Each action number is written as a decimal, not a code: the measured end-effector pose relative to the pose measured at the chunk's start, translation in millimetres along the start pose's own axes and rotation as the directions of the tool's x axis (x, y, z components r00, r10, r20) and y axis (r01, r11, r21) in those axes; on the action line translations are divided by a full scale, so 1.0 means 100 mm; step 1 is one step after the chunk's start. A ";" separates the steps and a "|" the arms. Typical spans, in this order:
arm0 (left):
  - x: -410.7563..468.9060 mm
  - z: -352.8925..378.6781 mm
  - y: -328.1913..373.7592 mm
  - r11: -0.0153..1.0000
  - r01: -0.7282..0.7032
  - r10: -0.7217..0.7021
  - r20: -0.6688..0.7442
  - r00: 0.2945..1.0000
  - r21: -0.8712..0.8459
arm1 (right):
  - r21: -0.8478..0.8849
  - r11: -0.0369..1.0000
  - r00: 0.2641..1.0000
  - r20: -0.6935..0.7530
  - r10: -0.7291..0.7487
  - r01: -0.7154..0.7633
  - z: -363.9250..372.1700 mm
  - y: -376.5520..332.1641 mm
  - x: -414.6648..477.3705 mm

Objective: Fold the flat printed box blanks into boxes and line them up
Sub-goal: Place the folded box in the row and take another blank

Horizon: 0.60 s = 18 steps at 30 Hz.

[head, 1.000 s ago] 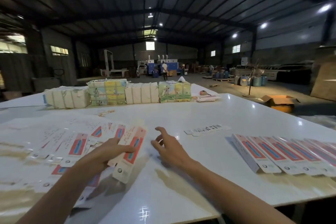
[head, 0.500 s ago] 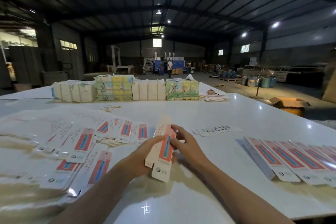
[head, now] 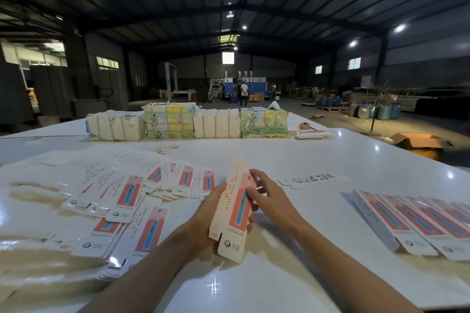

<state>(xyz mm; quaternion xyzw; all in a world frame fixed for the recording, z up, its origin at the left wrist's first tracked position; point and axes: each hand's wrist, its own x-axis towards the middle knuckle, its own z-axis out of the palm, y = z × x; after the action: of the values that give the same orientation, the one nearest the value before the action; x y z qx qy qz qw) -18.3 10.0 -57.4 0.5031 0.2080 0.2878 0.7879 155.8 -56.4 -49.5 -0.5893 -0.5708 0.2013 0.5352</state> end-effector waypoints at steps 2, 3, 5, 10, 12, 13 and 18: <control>0.00 0.00 0.01 1.000 0.007 -0.006 0.036 0.999 -0.024 | 0.034 0.999 1.000 -0.016 0.013 -0.013 -0.03 -0.02 0.01; -0.02 0.03 0.02 1.000 0.012 -0.010 0.057 0.998 -0.019 | 0.091 0.995 0.999 -0.019 0.037 -0.035 -0.06 -0.03 0.03; -0.05 0.07 0.06 1.000 0.024 -0.026 0.107 0.994 0.018 | 0.232 0.969 0.996 -0.013 0.087 -0.082 -0.12 -0.05 0.05; -0.11 0.08 0.07 0.990 0.049 -0.070 0.153 0.986 0.133 | 0.282 0.951 0.990 -0.022 0.137 -0.125 -0.23 -0.11 0.09; -0.12 0.07 0.08 0.986 0.048 -0.075 0.166 0.983 0.157 | 0.263 0.957 0.991 -0.023 0.131 -0.121 -0.28 -0.12 0.09; -0.13 0.08 0.08 0.987 0.052 -0.081 0.186 0.979 0.155 | 0.240 0.963 0.992 -0.014 0.129 -0.122 -0.29 -0.10 0.09; -0.16 0.11 0.07 0.990 0.103 -0.125 0.256 0.959 0.098 | 0.163 0.973 0.986 0.044 0.161 -0.166 -0.31 -0.05 0.07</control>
<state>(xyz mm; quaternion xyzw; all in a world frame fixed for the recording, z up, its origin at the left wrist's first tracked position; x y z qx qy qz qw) -25.8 -5.7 -45.6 0.5562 0.1429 0.1643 0.8020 182.0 -63.4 -31.7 -0.5845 -0.5098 0.3005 0.5552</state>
